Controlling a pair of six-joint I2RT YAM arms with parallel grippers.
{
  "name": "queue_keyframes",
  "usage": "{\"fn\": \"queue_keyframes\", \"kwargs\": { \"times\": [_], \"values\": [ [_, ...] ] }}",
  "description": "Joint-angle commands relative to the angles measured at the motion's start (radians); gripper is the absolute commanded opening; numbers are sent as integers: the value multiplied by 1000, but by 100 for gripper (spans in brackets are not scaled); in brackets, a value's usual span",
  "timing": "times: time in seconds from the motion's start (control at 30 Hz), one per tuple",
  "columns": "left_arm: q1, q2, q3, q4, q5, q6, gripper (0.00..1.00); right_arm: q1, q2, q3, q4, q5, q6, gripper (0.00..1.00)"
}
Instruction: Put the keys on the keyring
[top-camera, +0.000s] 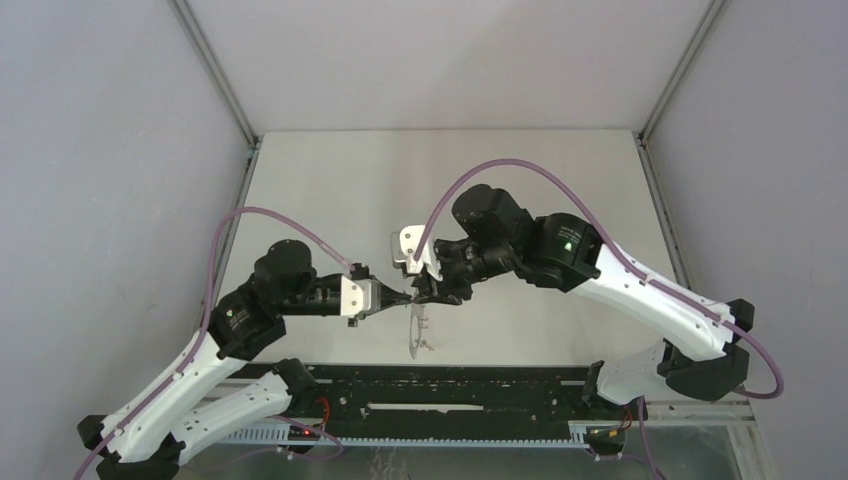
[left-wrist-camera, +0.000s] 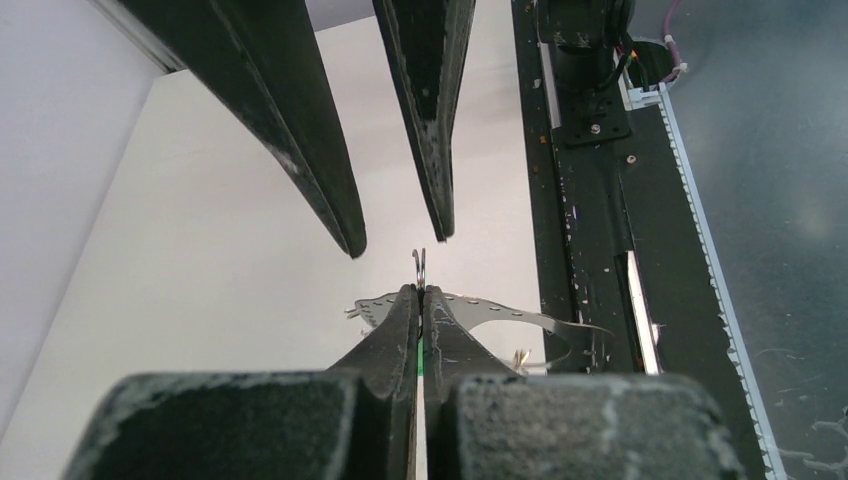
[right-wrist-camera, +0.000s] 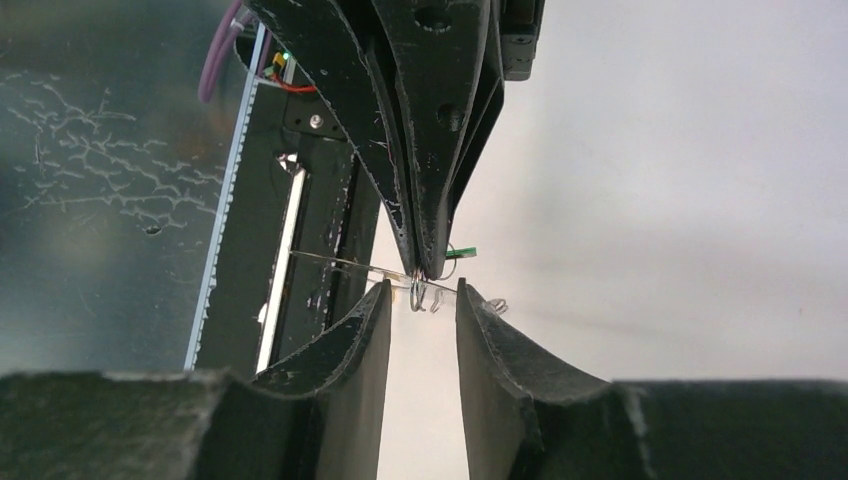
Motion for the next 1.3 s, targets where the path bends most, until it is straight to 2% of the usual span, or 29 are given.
{"fn": "queue_keyframes", "kwargs": {
  "times": [0.0, 0.13, 0.23, 0.47, 0.63, 0.67, 0.73, 0.77, 0.83, 1.07, 1.27],
  "values": [
    [-4, -12, 57, 37, 19, 25, 0, 12, 33, 53, -55, 19, -29, 38],
    [-4, -12, 57, 37, 22, 32, 0, 14, 65, 88, -88, 17, -29, 35],
    [-4, -12, 56, 38, 25, 33, 0, 13, 83, 112, -100, 16, -27, 28],
    [-4, -16, 50, 48, 21, 36, 0, 13, 109, 132, -129, 13, -23, 0],
    [-4, -19, 55, 62, 13, 34, 1, 11, 86, 98, -105, 49, 11, 0],
    [-4, -19, 56, 64, 12, 33, 6, 7, 72, 82, -83, 59, 24, 0],
    [-3, -23, 59, 70, 5, 28, 28, -10, 30, 39, -20, 54, 51, 0],
    [-4, -25, 60, 69, -2, 27, 35, -22, 4, 3, 19, 40, 69, 0],
    [-3, -29, 60, 69, -13, 20, 40, -57, -63, -74, 123, -11, 111, 0],
    [-3, -54, 22, 94, 59, -23, 40, -190, -310, -428, 644, -259, 377, 0],
    [-4, -51, 6, 257, -10, -51, 44, -198, -379, -568, 871, -291, 499, 0]
  ]
}}
